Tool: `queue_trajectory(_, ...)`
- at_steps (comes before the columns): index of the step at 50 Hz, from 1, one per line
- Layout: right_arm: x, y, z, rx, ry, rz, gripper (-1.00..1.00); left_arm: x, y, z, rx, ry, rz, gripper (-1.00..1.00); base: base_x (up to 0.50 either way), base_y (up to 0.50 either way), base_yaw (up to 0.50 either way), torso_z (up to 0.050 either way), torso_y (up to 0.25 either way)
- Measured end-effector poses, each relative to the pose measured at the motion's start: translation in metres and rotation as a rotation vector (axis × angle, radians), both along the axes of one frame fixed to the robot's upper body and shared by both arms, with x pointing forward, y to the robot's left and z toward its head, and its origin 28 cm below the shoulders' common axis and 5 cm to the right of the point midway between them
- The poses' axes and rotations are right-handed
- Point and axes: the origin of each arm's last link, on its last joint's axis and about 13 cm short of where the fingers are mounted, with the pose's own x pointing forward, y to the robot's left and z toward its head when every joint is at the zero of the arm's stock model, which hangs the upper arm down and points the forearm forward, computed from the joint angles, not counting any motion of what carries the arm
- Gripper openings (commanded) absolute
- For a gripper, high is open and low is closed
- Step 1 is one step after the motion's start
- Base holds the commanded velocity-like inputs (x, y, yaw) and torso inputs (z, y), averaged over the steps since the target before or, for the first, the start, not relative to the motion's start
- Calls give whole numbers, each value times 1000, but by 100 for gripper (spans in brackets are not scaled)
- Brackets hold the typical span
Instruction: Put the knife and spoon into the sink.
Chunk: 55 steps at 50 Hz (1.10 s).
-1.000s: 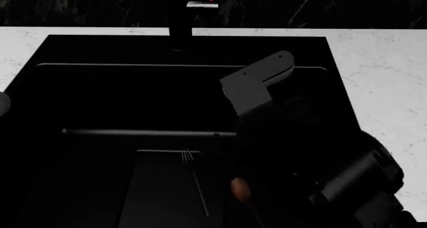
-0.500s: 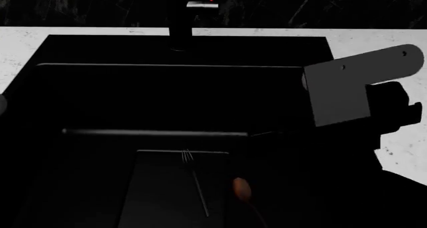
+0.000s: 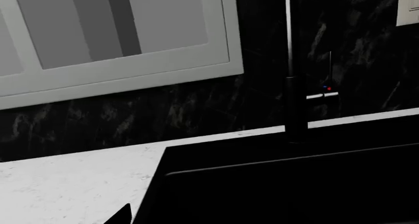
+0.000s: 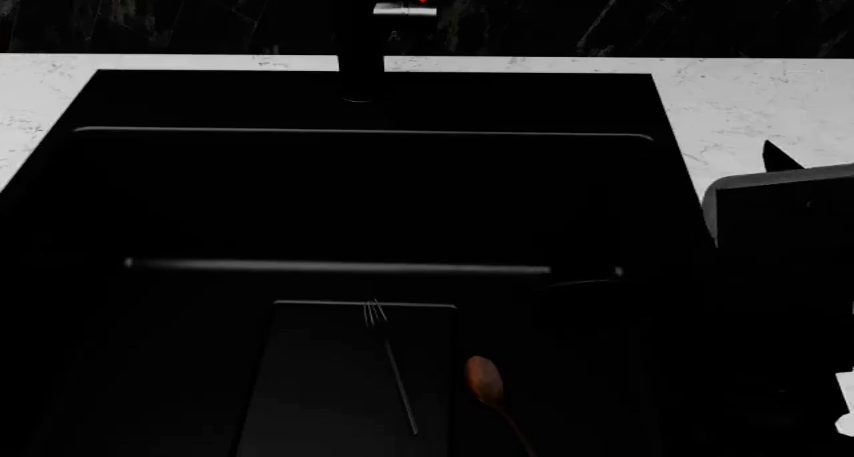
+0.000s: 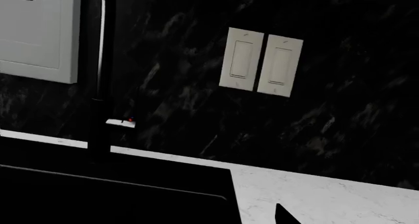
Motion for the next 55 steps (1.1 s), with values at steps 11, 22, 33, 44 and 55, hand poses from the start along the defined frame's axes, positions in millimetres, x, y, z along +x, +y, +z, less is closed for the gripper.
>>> queue_trajectory(11,1,-2,-2,32,-23,-3,100,-4,0,0,-1,-4,9,100,0,0,0,0,0)
queue_trajectory(22,2,-2,-6,55,-25,-23,100,-8,1,3,-3,-11,17,100,0,0,0,0,0)
queue_trajectory(33,3,-2,-7,68,-32,-22,100,-30,7,11,3,-19,66,100,0,0,0,0,0)
queue_trajectory(44,2,-3,-8,75,-37,-22,100,-50,21,19,-22,-1,184,100,0,0,0,0,0)
queue_trajectory(55,3,-4,-11,84,-35,-19,100,-63,40,31,-53,62,336,100,0,0,0,0,0)
